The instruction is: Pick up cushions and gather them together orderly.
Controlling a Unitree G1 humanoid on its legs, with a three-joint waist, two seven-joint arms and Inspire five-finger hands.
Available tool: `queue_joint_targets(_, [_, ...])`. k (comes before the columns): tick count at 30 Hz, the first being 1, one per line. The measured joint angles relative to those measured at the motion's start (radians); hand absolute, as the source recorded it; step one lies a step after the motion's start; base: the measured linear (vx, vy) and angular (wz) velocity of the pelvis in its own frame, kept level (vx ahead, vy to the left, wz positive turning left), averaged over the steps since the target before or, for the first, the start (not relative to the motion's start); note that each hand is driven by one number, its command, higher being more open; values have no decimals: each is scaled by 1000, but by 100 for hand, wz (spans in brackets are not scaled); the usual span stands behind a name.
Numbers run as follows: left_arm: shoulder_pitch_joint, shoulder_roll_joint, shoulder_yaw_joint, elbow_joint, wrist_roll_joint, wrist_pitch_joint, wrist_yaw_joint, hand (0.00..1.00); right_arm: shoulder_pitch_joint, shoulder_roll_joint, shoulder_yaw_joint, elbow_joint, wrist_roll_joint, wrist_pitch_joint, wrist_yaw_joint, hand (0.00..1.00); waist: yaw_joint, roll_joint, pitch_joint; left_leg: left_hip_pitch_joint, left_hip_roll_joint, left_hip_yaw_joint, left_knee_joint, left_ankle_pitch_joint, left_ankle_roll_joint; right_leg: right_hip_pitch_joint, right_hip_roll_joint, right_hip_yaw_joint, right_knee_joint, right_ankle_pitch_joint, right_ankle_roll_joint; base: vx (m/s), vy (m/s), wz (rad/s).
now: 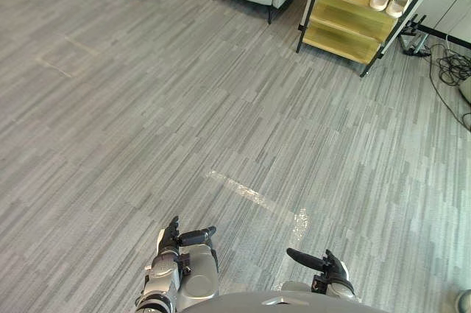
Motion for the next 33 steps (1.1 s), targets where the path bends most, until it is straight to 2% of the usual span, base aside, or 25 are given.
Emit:
queue_joint_targets(1, [6,-1,-1,0,0,0,0,100,1,1,0,0,-1,-1,0,100,0,-1,-7,10,-1,4,4,-9,2,-6,-2,12,23,7,8,161,54,-42])
queue_joint_targets(2, [18,-7,-4,1,0,1,-1,100,2,-1,0,1,-2,-3,4,100,0,2,-22,47,-1,24,-3,-44,10,-49,-11,38,131,17,21,282,119,-50])
queue_joint_targets(4, [22,0,-35,23,3,1,-7,100,0,-10,1,2,-9,-2,9,100,-10,-1,-27,136,-32,38,-64,-115,10,-145,-72,27,385,62,39,318,116,-31])
queue_joint_targets(5, [17,7,-43,47,7,5,-13,100,-3,-20,-1,29,-21,-1,12,100,-15,-4,-23,210,-53,34,-130,-133,0,-204,-120,10,543,142,-5,315,0,-1])
queue_joint_targets(6, [20,10,-44,59,6,5,-8,100,-3,-28,-3,39,-18,2,17,100,-25,1,-25,245,-55,36,-158,-133,1,-238,-130,-4,594,65,-11,256,-19,0])
queue_joint_targets(7, [20,11,-44,60,6,5,-7,100,-4,-31,0,40,-18,2,17,100,-26,2,-25,254,-53,36,-165,-133,0,-247,-131,-12,596,41,-11,293,-100,2])
queue_joint_targets(8, [28,10,-45,63,6,5,1,100,-9,-40,12,35,-20,-5,23,100,-30,13,-26,302,-35,40,-200,-131,-2,-304,-116,-73,571,-58,-17,212,-105,-3])
queue_joint_targets(10, [33,12,-50,65,5,5,0,100,-24,-47,28,36,-23,-6,26,100,-31,23,-24,336,-6,48,-217,-129,-6,-367,-74,-140,437,-80,-23,281,-178,-9])
queue_joint_targets(11, [33,14,-50,66,3,5,0,100,-25,-47,36,37,-28,-6,26,100,-31,19,-26,342,-4,51,-217,-130,-8,-377,-62,-160,350,-60,-22,319,-253,-7])
queue_joint_targets(12, [29,25,-47,78,-9,3,-2,100,-24,-51,47,48,-37,-6,31,100,-34,1,-30,364,-18,42,-221,-139,-29,-370,-50,-197,210,35,-78,300,-247,-24])
queue_joint_targets(13, [27,1,-51,90,-13,5,-5,100,-35,-69,46,68,-40,-7,29,100,-31,41,-37,370,9,27,-240,-140,-26,-345,-6,-199,158,52,-98,240,-184,-31])
queue_joint_targets(14, [32,-7,-51,90,-13,4,-8,100,-38,-76,46,74,-40,-8,29,100,-30,49,-41,370,10,16,-253,-141,-26,-343,8,-194,140,56,-102,181,-95,-48])
queue_joint_targets(15, [37,-25,-65,93,-13,3,-17,100,-44,-92,31,88,-37,-5,29,100,-33,77,-51,375,-6,-12,-308,-137,-22,-339,35,-187,113,58,-105,129,-39,-31])
queue_joint_targets(17, [32,-28,-75,101,-9,2,-22,100,-42,-99,0,99,-38,-6,27,100,-34,92,-51,400,4,-29,-309,-118,-24,-299,63,-188,75,58,-105,152,-81,-17])
queue_joint_targets(19, [29,-24,-74,103,-9,1,-22,100,-40,-101,-1,108,-38,-6,26,100,-34,89,-46,384,16,-39,-227,-115,-29,-254,78,-190,32,57,-104,139,-105,-1])
queue_joint_targets(22, [22,-29,-70,95,-9,1,-23,100,-30,-101,-13,103,-37,-6,25,100,-36,89,-36,294,43,-45,21,-95,-64,-183,89,-191,-34,63,-97,138,-49,1])
queue_joint_targets(23, [22,-32,-65,84,-9,0,-22,100,-19,-98,-12,85,-38,-6,25,100,-28,97,-32,223,66,-61,180,-100,-79,-154,103,-178,-60,63,-99,146,9,-11])
queue_joint_targets(24, [23,-34,-63,79,-10,0,-22,100,-20,-99,-12,84,-38,-5,25,100,-28,100,-31,213,68,-66,195,-121,-74,-147,106,-171,-66,62,-100,96,58,-33])
queue_joint_targets(25, [22,-40,-43,75,-10,0,-24,100,-23,-96,-13,85,-38,-4,22,100,-28,104,-27,182,52,-75,185,-194,-64,-125,109,-147,-91,61,-103,67,61,-30])
queue_joint_targets(26, [21,-40,-41,75,-10,0,-23,100,-23,-94,-15,85,-37,-4,22,100,-28,103,-26,175,43,-82,172,-206,-63,-121,107,-140,-95,63,-101,109,132,-56])
queue_joint_targets(28, [21,-40,-39,64,-10,-1,-20,100,-23,-87,-18,87,-37,-2,18,100,-22,96,-22,145,-27,-148,12,-221,-53,-104,90,-101,-105,72,-75,152,201,-63])
queue_joint_targets(29, [20,-42,-38,61,-12,-1,-21,100,-23,-88,-18,84,-38,-2,17,100,-20,104,-19,131,-53,-203,-113,-132,-42,-101,85,-72,-94,62,-48,199,255,-71])
queue_joint_targets(30, [19,-45,-33,64,-12,0,-19,100,-21,-83,-18,82,-36,0,13,100,-10,98,-25,161,-72,-187,-143,-79,-30,-100,76,-43,-88,57,-30,227,250,-55])
queue_joint_targets(31, [20,-40,-33,64,-12,-1,-17,100,-20,-76,-18,82,-37,0,11,100,-11,92,-29,170,-82,-182,-159,-75,-23,-100,67,-41,-100,60,-25,250,183,-25])
queue_joint_targets(33, [17,-29,-34,63,-11,-7,-20,100,-12,-60,-14,86,-39,1,13,100,-9,57,-40,172,-105,-174,-167,-73,-17,-82,46,-40,-144,69,-10,217,125,1])
